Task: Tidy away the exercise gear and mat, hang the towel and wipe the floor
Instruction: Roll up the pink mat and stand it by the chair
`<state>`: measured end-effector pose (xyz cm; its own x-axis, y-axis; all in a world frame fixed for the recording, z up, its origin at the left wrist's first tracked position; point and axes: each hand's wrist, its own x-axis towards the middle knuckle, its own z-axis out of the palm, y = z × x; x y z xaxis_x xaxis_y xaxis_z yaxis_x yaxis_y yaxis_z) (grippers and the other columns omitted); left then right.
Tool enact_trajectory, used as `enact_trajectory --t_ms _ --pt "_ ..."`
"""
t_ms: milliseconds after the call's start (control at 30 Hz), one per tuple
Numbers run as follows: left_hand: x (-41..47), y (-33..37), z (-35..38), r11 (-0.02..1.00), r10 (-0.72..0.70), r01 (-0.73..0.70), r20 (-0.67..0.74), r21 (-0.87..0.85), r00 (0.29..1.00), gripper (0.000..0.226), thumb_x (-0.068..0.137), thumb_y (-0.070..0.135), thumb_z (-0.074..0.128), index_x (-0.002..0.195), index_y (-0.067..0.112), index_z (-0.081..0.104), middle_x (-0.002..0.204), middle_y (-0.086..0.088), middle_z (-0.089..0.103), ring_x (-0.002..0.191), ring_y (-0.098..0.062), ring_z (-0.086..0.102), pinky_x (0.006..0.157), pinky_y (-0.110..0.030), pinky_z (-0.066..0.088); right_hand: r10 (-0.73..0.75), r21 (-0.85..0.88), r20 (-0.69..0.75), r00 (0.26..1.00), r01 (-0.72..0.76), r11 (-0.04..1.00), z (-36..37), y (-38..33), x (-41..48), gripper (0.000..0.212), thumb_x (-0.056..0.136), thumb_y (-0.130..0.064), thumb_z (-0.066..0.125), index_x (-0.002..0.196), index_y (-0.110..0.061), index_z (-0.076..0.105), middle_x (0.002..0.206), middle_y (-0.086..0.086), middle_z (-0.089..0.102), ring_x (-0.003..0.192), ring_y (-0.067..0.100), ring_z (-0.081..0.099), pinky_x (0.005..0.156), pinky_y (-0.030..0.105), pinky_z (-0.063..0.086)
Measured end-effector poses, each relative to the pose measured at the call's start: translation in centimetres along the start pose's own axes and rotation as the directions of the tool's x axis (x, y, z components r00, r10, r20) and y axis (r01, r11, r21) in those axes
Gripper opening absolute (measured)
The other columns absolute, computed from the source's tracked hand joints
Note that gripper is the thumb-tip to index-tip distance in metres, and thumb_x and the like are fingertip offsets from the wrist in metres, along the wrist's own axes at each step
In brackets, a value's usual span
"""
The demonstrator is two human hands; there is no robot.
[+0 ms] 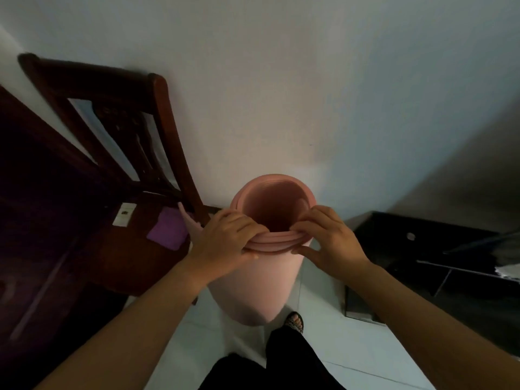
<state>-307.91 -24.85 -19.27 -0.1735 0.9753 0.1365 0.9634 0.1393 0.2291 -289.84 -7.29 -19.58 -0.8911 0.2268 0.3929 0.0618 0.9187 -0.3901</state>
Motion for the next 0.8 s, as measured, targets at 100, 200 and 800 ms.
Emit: enact_trajectory --t_ms 100,200,800 --pt "1.2 -2.1 2.3 0.999 -0.008 0.008 -0.012 -0.033 1.0 0.053 0.065 0.046 0.073 0.112 0.038 0.049 0.102 0.013 0.064 0.1 -0.015 0.057 0.091 -0.055 0.041 -0.011 0.002 0.026 1.0 0.01 1.0 1.9 1.9 1.0 0.044 0.061 -0.027 0.085 0.1 -0.014 0.068 0.102 0.004 0.064 0.105 0.02 0.047 0.075 0.035 0.054" --pt "2.2 -3.3 3.9 0.994 0.097 -0.102 -0.117 -0.032 0.988 0.061 0.053 0.034 0.087 0.105 0.027 0.054 0.093 0.007 0.067 0.09 -0.014 0.058 0.088 -0.035 0.04 -0.009 0.005 0.037 0.999 0.009 1.0 4.3 3.5 2.1 0.043 0.06 -0.027 0.086 0.097 -0.015 0.07 0.101 0.003 0.065 0.105 0.018 0.047 0.076 0.032 0.052" --pt "8.1 -21.0 22.4 0.999 -0.014 0.017 0.08 -0.028 0.997 0.038 0.068 0.041 0.067 0.103 0.034 0.055 0.096 0.011 0.064 0.097 -0.018 0.056 0.097 -0.059 0.035 0.144 0.003 0.02 0.989 -0.145 0.989 26.9 14.9 6.7 0.043 0.059 -0.025 0.086 0.096 -0.011 0.07 0.099 0.006 0.066 0.104 0.02 0.047 0.076 0.034 0.052"
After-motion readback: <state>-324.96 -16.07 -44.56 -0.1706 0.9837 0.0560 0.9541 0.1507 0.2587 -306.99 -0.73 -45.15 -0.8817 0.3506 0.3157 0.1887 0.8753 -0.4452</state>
